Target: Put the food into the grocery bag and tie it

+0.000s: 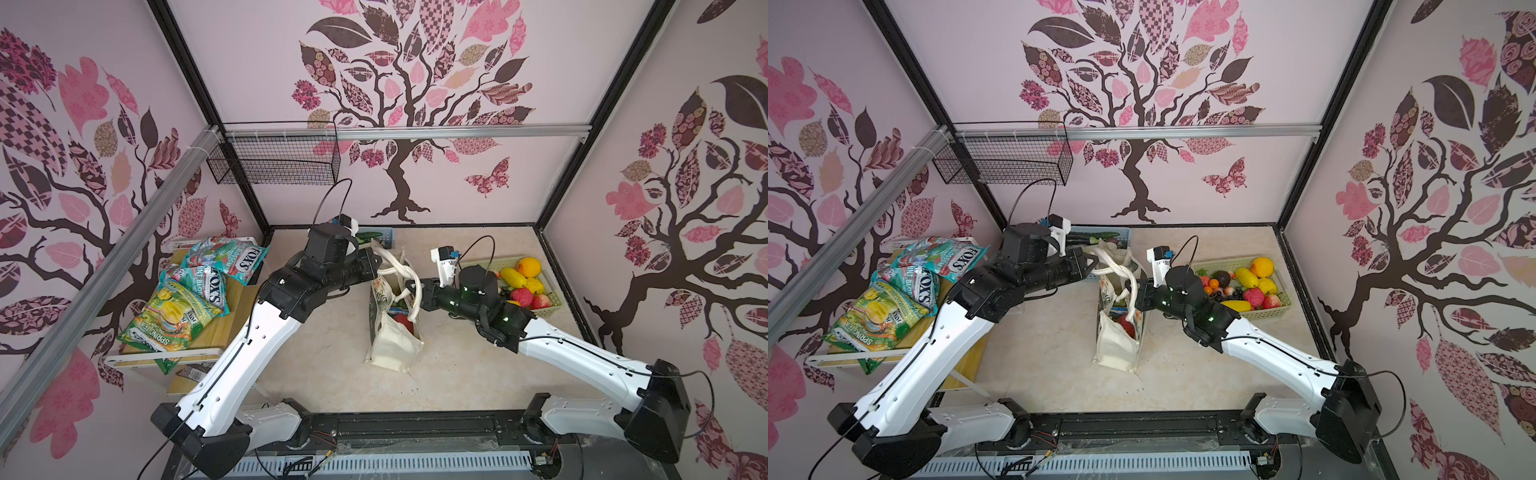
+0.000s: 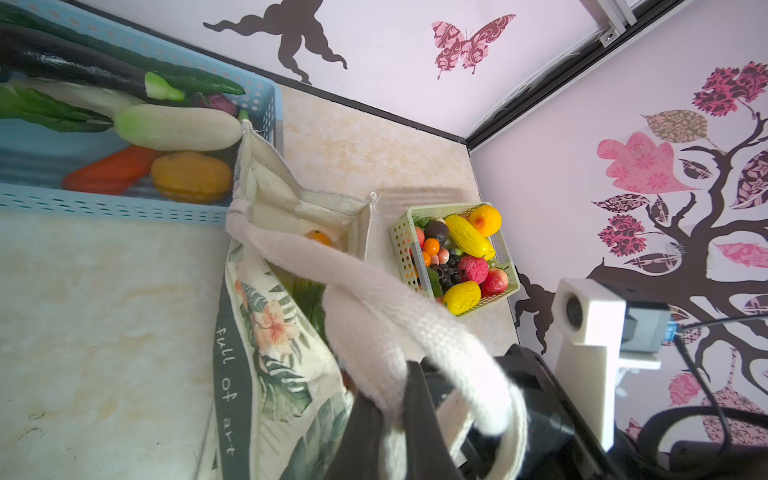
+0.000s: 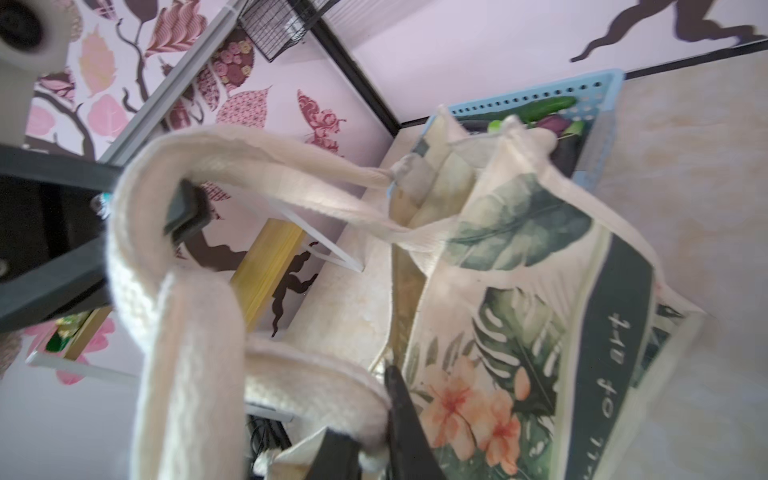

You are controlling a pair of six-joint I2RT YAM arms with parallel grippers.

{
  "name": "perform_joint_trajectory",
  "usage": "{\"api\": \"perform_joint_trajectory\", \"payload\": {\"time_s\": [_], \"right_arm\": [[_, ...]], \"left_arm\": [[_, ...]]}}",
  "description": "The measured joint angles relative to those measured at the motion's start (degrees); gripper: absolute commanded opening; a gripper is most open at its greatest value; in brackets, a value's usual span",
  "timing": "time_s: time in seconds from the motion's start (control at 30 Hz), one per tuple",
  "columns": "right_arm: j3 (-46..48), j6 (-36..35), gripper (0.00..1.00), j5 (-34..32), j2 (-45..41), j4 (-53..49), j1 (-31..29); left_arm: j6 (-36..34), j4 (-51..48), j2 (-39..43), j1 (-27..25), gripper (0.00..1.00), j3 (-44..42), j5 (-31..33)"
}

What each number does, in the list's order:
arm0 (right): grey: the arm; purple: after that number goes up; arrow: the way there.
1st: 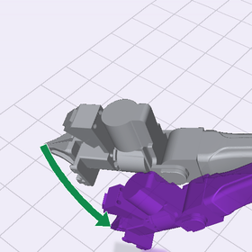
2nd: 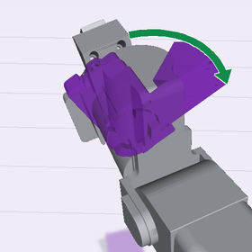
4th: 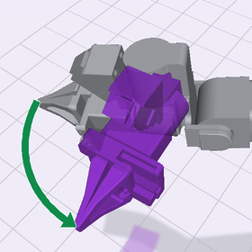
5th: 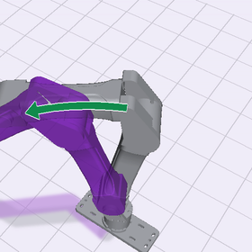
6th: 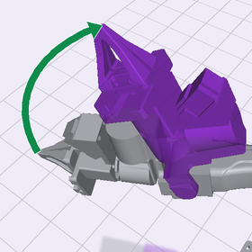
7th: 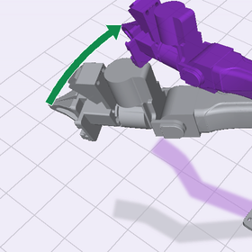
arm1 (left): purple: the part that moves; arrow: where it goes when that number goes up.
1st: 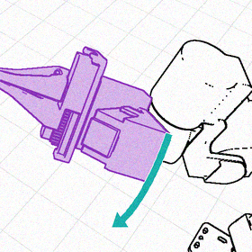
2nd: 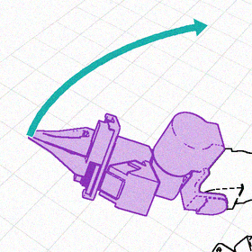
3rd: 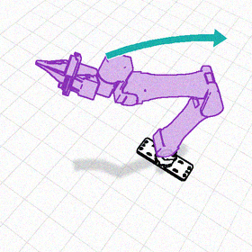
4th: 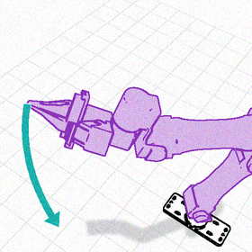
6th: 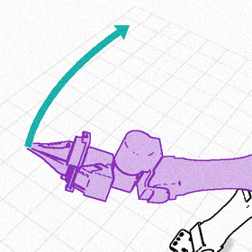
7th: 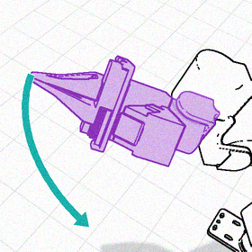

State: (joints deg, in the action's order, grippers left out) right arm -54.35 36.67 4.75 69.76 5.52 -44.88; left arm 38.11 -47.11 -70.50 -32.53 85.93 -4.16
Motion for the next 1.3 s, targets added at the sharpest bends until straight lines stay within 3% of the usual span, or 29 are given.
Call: {"api": "perform_joint_trajectory", "payload": {"time_s": [0.63,0.97,1.3], "right_arm": [[1.8,3.3,0.01,-9.3,-5.1,-8.1,3.1],[4.4,-1.0,0.01,-10.2,-6.0,-10.1,3.3],[4.5,-3.1,0.00,-5.8,-6.0,-11.4,7.6]], "left_arm": [[0.1,1.4,6.6,1.9,0.00,-9.3,0.2],[2.1,4.7,11.6,12.6,0.00,-20.4,-7.5],[2.7,6.4,12.9,20.4,0.00,-25.4,-14.0]]}}
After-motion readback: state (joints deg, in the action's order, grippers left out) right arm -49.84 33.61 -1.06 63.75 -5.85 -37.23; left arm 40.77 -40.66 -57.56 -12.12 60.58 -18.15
